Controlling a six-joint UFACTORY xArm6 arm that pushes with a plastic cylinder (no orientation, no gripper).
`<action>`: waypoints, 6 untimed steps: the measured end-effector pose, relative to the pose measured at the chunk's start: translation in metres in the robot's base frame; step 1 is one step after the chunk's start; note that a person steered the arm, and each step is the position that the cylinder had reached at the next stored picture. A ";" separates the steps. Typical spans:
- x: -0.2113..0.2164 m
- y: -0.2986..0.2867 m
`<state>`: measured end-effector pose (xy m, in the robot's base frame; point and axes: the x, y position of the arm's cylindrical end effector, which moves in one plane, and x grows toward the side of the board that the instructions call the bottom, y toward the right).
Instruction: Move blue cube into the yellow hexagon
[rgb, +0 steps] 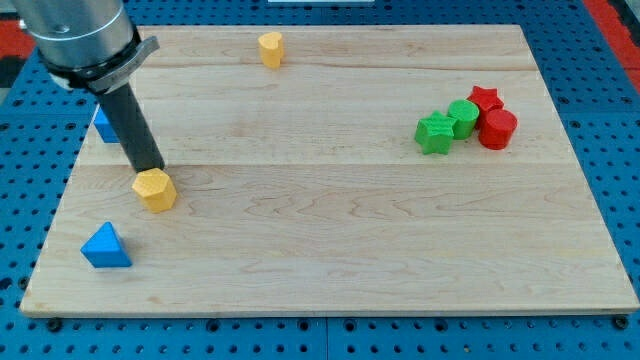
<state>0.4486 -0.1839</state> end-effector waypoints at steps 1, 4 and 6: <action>0.013 0.026; -0.046 0.006; -0.118 -0.072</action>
